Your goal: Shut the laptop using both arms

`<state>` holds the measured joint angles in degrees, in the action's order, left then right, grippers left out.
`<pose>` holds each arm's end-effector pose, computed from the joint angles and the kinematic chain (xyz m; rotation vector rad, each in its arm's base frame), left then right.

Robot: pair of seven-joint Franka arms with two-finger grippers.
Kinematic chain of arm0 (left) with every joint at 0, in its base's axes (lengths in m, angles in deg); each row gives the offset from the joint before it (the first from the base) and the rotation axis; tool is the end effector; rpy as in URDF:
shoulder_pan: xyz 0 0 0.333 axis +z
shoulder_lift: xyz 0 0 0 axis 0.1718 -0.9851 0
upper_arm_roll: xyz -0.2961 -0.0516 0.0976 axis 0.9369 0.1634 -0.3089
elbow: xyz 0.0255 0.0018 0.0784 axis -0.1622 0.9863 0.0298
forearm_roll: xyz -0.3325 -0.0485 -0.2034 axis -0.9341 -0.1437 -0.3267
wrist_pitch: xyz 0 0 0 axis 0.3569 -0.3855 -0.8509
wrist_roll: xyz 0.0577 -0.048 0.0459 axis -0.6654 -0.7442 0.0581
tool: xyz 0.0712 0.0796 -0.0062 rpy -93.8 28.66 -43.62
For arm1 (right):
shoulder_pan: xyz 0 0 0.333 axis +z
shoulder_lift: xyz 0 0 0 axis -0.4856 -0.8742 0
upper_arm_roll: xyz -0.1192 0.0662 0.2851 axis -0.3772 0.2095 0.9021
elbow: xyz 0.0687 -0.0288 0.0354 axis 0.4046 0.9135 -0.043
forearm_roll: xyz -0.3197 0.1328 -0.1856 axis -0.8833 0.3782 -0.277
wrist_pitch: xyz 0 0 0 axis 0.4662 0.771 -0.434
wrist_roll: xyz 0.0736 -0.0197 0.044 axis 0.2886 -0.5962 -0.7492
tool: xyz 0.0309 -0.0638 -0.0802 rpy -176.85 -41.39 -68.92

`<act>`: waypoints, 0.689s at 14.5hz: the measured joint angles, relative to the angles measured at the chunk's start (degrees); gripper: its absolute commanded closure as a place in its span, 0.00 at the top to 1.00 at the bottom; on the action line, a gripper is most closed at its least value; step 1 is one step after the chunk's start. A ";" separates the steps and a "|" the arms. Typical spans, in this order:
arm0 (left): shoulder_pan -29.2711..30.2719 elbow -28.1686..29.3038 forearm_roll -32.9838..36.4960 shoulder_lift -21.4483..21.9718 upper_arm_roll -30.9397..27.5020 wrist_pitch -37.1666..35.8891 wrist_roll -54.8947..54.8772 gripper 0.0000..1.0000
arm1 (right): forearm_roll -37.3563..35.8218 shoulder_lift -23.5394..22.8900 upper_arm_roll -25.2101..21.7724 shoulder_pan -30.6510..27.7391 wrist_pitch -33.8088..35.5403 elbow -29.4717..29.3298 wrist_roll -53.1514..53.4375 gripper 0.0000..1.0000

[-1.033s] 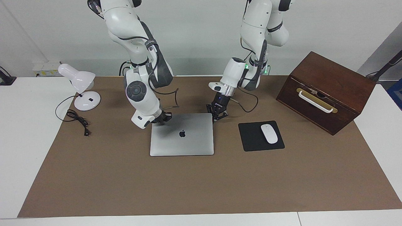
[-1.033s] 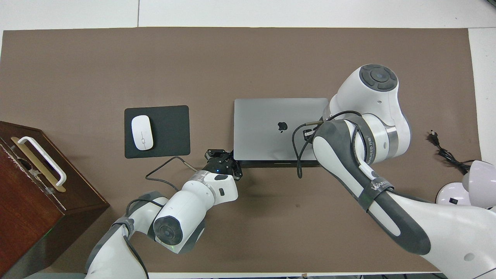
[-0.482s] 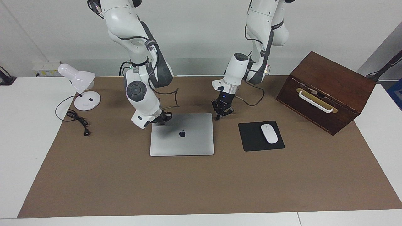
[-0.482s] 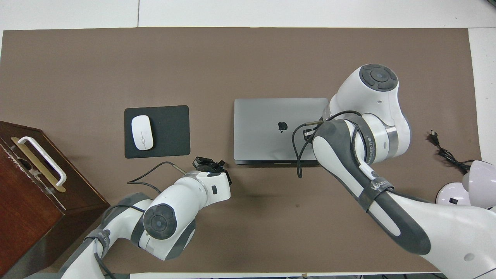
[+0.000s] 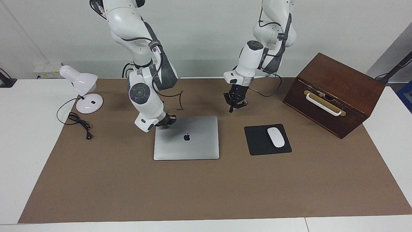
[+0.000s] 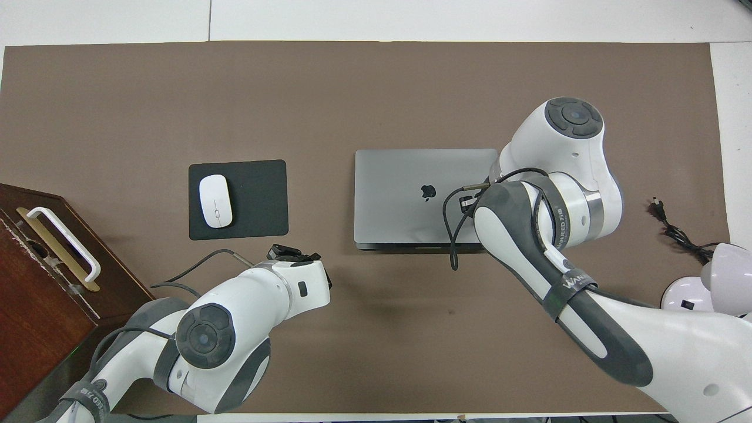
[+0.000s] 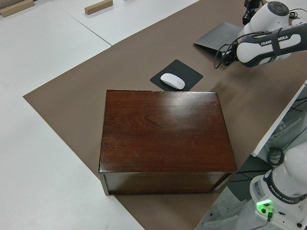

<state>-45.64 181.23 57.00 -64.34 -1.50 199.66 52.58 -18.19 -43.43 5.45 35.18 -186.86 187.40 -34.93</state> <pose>0.3908 -0.2803 0.3616 2.8065 -0.9994 0.4474 0.5750 0.1800 0.3393 -3.0162 -0.1218 0.3540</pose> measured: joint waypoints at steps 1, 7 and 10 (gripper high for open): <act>0.40 -0.55 -0.04 0.83 -0.09 -2.18 0.04 0.00 | 0.00 0.00 0.00 0.00 0.00 0.00 0.00 0.00; 5.22 -7.23 -0.06 5.87 -0.48 -17.68 0.03 0.00 | 0.00 0.00 0.00 0.00 0.08 -0.05 0.00 0.00; 8.62 -12.46 -0.06 7.52 -0.71 -25.68 -0.03 0.00 | 0.00 0.10 -0.10 -0.07 4.60 -3.63 0.00 0.00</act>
<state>-37.03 168.78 56.94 -56.81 -2.20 173.98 52.55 -18.19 -43.33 5.35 35.11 -182.26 183.77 -34.93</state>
